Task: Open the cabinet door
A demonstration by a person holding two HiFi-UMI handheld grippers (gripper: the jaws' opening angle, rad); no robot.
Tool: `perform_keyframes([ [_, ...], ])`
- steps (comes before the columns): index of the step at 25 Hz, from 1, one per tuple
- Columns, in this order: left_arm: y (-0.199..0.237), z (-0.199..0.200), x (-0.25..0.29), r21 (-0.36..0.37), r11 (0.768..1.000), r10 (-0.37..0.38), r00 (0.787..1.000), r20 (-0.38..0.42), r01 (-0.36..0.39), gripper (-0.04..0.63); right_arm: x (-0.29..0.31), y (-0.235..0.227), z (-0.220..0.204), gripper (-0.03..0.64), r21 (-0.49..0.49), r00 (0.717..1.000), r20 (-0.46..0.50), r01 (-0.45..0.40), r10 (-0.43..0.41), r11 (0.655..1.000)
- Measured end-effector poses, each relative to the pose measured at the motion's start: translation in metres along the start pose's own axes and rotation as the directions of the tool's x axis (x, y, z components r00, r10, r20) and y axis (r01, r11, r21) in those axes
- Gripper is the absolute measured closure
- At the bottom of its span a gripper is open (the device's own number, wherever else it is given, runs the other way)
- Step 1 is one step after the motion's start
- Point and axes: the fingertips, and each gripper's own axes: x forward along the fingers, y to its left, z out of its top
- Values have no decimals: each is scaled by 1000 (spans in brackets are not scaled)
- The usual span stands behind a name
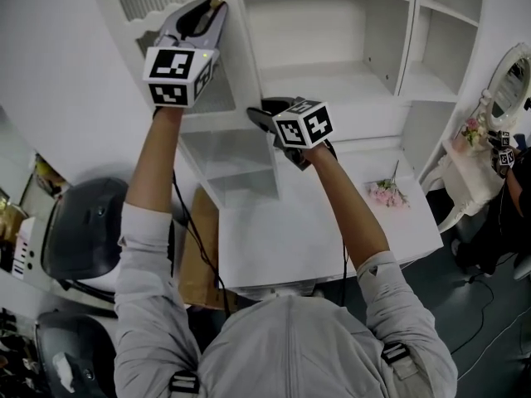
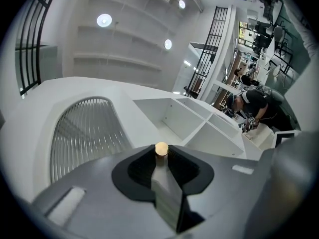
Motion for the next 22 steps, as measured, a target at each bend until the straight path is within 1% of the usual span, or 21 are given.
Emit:
perform_keyframes([
  [6,0,18,-25,-12,1000,-22,1000,21,22,502,-15,28,1,506,-2,998,10,55,-55,998],
  [12,1,32,-57,-77,996,-40,997,69,45,503,-26,61,-2,515,7,992,21,121,-121,993],
  [15,2,41,-70,-101,993,-61,995,79,68,503,-32,76,-3,518,6,987,3,163,-163,987],
  [19,5,47,-87,-154,985,-62,994,85,75,503,-35,96,-5,522,9,976,-10,219,-219,976],
  [22,10,54,-105,-171,982,-65,993,98,81,503,-37,117,-5,529,9,974,-9,225,-225,974],
])
